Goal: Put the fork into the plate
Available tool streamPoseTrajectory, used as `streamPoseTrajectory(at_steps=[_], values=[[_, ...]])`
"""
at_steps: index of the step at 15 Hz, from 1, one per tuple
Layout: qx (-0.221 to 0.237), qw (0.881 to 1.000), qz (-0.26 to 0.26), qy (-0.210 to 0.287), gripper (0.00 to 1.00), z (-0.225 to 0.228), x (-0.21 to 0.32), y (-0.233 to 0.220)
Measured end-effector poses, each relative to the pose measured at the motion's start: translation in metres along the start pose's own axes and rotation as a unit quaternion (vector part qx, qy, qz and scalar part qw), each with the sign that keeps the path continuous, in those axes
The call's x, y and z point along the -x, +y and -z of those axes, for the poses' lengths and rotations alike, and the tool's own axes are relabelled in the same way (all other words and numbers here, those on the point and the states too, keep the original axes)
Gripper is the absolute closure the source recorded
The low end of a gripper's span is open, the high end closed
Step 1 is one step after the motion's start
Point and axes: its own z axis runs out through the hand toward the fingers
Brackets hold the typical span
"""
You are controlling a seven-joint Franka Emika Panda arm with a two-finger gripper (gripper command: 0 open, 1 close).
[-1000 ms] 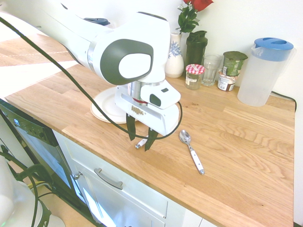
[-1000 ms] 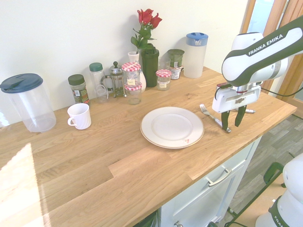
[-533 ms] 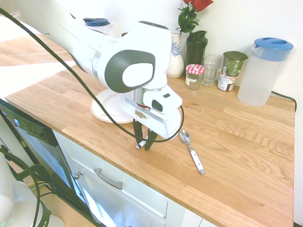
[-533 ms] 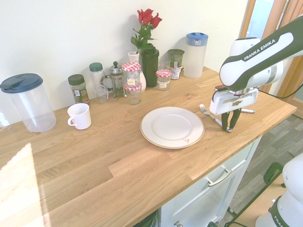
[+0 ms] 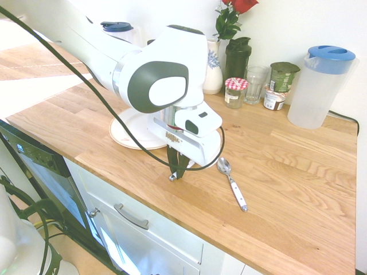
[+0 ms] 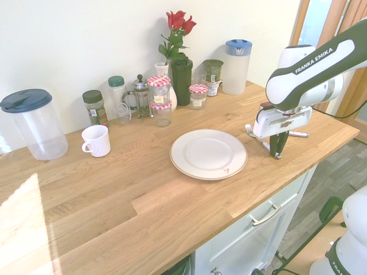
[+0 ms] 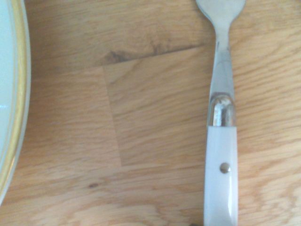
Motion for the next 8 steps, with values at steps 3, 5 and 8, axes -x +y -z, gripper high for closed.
streamPoseTrajectory(at_steps=[3,5,8], values=[[-0.018,1.000,-0.009,0.008,1.00,0.007,-0.010,-0.012],[-0.033,0.999,-0.008,0.016,1.00,0.021,-0.016,-0.031],[-0.048,0.998,0.006,0.030,1.00,0.045,-0.012,-0.058]])
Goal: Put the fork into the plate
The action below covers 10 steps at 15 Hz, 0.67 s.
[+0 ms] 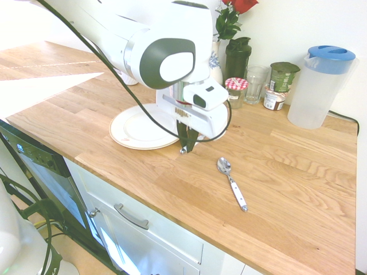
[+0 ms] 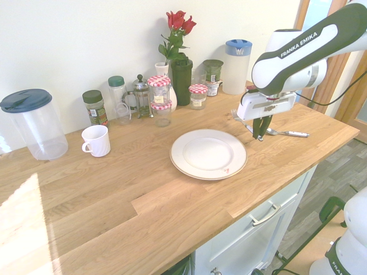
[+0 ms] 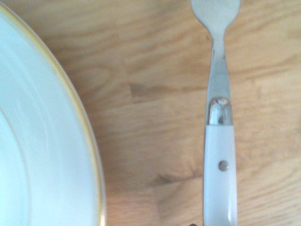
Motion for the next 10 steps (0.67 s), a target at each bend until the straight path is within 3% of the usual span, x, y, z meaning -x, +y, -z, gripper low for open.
streamPoseTrajectory(at_steps=[5,10], values=[[-0.025,0.997,0.072,-0.010,1.00,0.041,0.071,-0.052],[-0.008,0.992,0.127,-0.025,1.00,0.038,0.142,-0.053]])
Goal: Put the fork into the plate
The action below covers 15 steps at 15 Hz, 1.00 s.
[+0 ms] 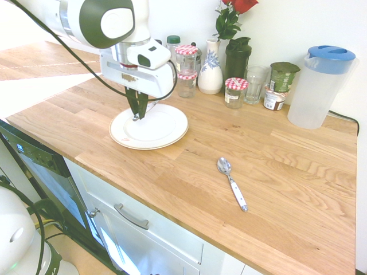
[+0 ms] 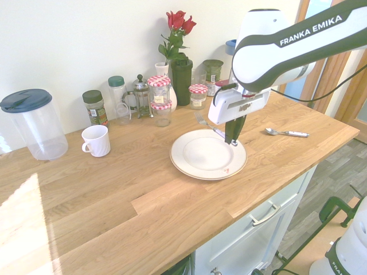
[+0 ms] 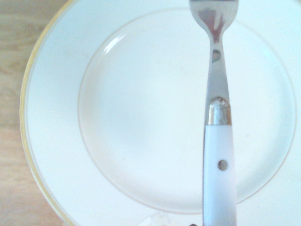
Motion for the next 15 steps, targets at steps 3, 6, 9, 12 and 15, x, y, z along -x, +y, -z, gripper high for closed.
streamPoseTrajectory(at_steps=[3,6,9,12,15], values=[[0.017,1.000,0.007,-0.010,1.00,-0.018,0.011,0.004],[0.019,1.000,0.008,-0.010,1.00,-0.025,0.014,0.007],[0.026,1.000,0.010,-0.013,1.00,-0.033,0.018,0.010],[0.028,0.999,0.011,-0.014,1.00,-0.035,0.018,0.010],[0.037,0.999,0.011,-0.023,1.00,-0.042,0.018,0.010]])
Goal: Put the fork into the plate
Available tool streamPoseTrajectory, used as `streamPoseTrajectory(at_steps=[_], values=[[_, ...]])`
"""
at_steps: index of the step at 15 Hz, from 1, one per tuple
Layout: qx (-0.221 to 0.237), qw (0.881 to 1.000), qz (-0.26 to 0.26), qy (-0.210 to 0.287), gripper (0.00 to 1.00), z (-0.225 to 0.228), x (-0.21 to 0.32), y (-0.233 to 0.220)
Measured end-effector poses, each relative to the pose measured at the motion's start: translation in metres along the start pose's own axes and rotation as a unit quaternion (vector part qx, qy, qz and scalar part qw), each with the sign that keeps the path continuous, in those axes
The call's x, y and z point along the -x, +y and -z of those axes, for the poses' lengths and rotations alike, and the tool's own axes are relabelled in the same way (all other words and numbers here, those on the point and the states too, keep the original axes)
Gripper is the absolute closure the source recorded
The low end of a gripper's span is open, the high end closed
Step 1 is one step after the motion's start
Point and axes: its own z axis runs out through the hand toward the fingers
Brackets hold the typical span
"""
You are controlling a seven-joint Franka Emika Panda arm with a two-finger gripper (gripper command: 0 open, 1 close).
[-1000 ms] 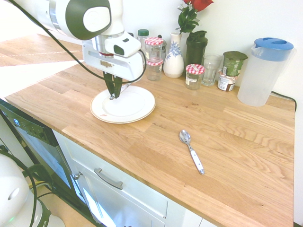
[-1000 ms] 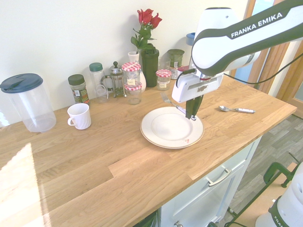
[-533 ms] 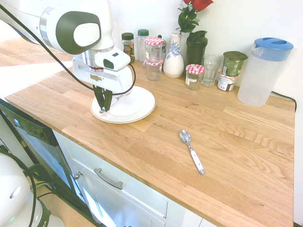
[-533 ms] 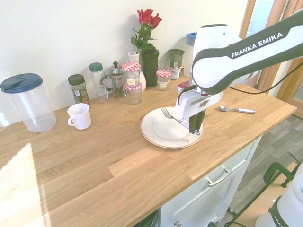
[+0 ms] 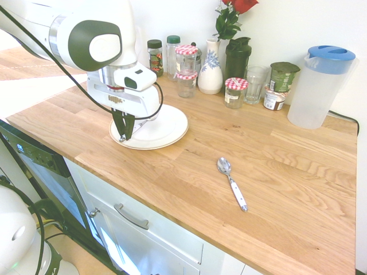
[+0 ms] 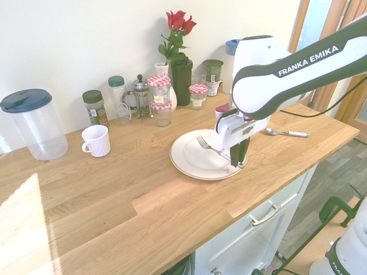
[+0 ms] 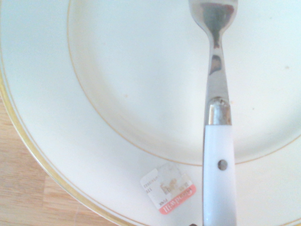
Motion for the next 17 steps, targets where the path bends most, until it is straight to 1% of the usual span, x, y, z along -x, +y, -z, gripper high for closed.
streamPoseTrajectory(at_steps=[2,3,14,17], values=[[0.005,1.000,0.000,-0.005,1.00,-0.0050,-0.0005,-0.0002],[0.006,1.000,0.001,-0.007,0.00,-0.0068,-0.0006,-0.0003],[0.012,1.000,0.001,-0.012,0.00,-0.0112,-0.0012,0.0002],[-0.006,1.000,-0.002,0.007,0.00,-0.0055,-0.0072,-0.0022]])
